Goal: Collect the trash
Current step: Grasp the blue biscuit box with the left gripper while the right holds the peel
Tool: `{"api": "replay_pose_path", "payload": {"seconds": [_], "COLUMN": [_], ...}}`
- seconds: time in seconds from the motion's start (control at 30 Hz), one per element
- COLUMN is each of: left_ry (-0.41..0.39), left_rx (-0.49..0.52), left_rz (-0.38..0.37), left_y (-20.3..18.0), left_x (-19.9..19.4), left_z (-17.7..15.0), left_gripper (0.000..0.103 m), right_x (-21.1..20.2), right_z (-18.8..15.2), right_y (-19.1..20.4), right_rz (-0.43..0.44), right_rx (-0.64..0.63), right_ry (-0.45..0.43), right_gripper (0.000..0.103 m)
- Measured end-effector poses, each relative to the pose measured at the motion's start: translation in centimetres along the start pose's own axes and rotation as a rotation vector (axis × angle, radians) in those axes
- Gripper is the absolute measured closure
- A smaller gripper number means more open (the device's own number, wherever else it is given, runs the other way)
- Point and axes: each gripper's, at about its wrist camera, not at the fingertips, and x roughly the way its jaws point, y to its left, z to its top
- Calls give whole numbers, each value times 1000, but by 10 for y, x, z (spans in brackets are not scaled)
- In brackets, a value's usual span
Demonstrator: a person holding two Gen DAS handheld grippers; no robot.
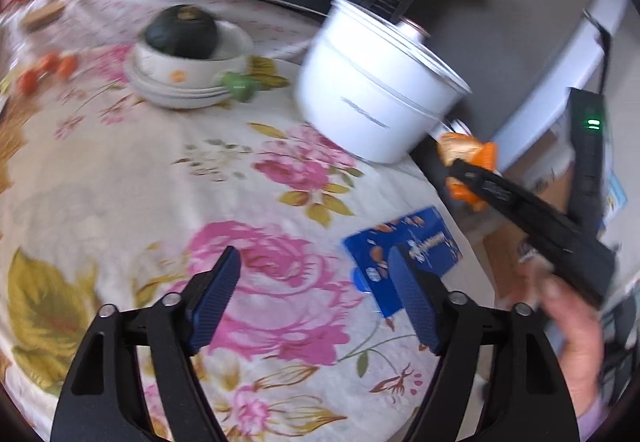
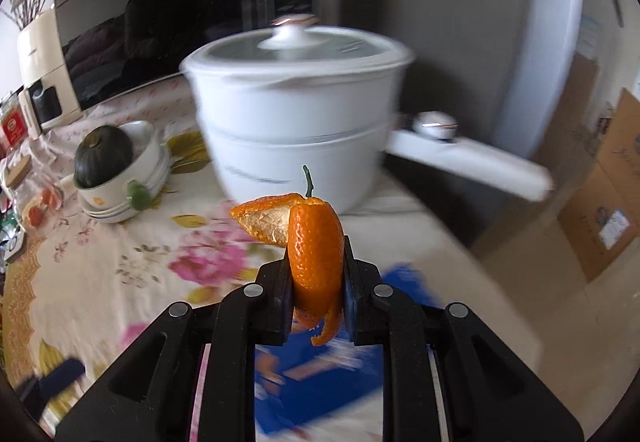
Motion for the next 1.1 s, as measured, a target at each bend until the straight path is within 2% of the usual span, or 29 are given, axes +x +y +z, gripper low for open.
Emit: {"api": "replay_pose_path", "payload": {"seconds": [0.07,0.13,0.2,0.27,0.37,0.43,0.5,0.63,0.73,0.83,0.97,1.1], "left_ry": [16,61,105,154,224,308,359,443,504,527,546,577], "left_rx": [68,189,292,410,531,624,718,887,1003,1056,1054,958], "left_rz": [-23,-61,-65,-52,-61,-87,-91,-64,-18,34,73,43], "left_y": [-17,-42,-61,-82,-105,-123,-138,-161,-172,-178,-179,-172], "left_x": [9,24,40,60,81,99,111,135,155,172,194,211], "left_z": [3,4,4,4,5,5,0,-10,-18,-20,-16,-8], "left_gripper": [25,15,12,11,9,7,7,7,7,7,7,6], "right_x": [-13,-26,-34,-42,-54,-59,-61,-52,-52,-53,-52,-54], "right_z": [-7,-18,-28,-42,-67,-83,-96,-119,-118,-115,-110,-107], "right_y": [-22,-47,-67,-85,-111,-129,-139,-159,-164,-167,-166,-166], "right_rz": [-34,-52,-55,-60,-52,-36,-33,-42,-43,-27,-19,-10], "right_rx": [-6,22,62,106,193,274,326,401,403,412,401,392], "right_ry": [-10,-8,0,8,23,30,30,64,59,48,48,43], "right_gripper": [85,85,85,85,84,84,84,84,84,84,84,84]}}
